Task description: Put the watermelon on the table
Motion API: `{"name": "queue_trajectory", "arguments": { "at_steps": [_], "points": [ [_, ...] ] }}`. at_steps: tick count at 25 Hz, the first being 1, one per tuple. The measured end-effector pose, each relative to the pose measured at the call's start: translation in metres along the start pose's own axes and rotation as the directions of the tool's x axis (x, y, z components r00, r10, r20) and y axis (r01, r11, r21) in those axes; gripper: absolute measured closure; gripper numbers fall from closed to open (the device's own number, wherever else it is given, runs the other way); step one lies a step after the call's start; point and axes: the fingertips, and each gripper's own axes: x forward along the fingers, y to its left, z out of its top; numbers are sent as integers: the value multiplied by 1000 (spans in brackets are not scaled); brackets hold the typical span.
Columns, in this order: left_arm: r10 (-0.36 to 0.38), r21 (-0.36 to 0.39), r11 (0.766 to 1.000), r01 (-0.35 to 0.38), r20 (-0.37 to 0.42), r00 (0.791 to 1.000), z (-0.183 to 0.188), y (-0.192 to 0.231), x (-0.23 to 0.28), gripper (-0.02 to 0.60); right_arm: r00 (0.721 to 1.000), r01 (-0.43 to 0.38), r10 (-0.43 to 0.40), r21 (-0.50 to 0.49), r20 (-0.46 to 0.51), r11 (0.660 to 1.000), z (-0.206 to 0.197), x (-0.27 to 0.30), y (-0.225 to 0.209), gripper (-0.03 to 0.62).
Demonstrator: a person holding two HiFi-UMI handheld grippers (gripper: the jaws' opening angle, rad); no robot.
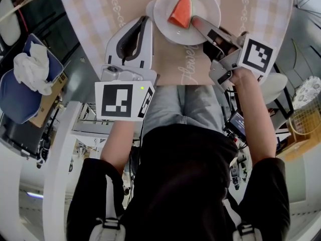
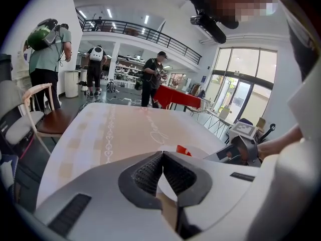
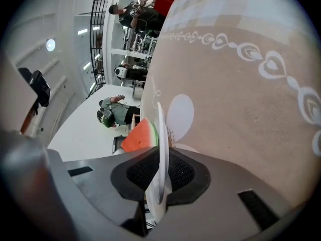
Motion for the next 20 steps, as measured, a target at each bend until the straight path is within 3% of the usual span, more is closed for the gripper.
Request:
{"name": "queue_trajectory", "arguments": {
  "at_steps": [7, 20],
  "points": [
    [3, 11, 1000, -3, 12, 1000, 6, 0, -7, 568, 998, 48, -49, -40, -36, 998, -5, -4, -2, 496],
    [5, 53, 999, -8, 56, 998, 30, -12, -25, 568, 996, 83, -84, -43, -25, 996, -8, -24, -3, 479]
  ]
}}
